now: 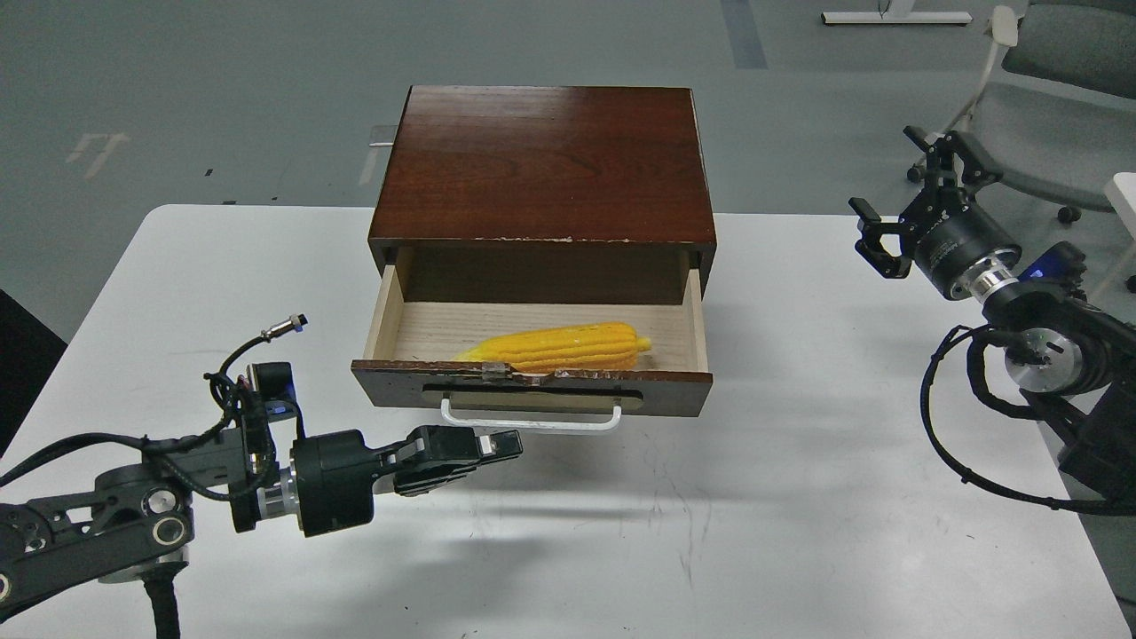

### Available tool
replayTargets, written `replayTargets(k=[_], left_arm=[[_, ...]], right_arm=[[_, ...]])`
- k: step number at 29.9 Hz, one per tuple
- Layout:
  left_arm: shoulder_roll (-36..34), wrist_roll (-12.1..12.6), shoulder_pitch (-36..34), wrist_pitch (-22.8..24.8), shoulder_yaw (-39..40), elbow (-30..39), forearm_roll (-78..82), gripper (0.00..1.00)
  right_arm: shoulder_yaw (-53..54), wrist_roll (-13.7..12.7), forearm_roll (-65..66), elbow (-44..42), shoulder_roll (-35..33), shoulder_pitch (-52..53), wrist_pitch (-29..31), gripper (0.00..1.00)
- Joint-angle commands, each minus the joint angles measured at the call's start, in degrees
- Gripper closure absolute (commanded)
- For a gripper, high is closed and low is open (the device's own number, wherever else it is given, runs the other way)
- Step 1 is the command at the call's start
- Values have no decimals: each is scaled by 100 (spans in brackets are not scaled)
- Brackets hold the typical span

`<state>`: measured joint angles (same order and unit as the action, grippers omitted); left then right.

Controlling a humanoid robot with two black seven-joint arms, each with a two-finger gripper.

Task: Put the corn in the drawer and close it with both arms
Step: 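Push the drawer front toward the cabinet with the left gripper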

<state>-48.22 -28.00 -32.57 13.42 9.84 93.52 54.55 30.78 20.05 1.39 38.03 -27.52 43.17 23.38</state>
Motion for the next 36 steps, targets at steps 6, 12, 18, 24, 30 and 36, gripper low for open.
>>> replayTargets(k=[6,12,18,24,30,36], left_arm=[[32,0,-22,3,9,-149,3,89],[295,0,-83,11,18,-439,-6,89],[339,0,-267,11,35,-615,-23,89],[462,0,-347,20,62,-817,-23,87],[681,0,-347,3,176,-1045,-23,87],[849,0,-355,3,238,-1239,-32,86]], right_arm=[[-2,-1,-7,-6,1,-2,0,1],[-2,-1,1,2,1,-10,0,1],[-2,-1,1,-6,1,-10,0,1],[-2,-1,1,-6,1,-19,0,1],[-2,-1,1,-6,1,-45,-1,1],[-2,-1,1,-6,10,-45,0,1]])
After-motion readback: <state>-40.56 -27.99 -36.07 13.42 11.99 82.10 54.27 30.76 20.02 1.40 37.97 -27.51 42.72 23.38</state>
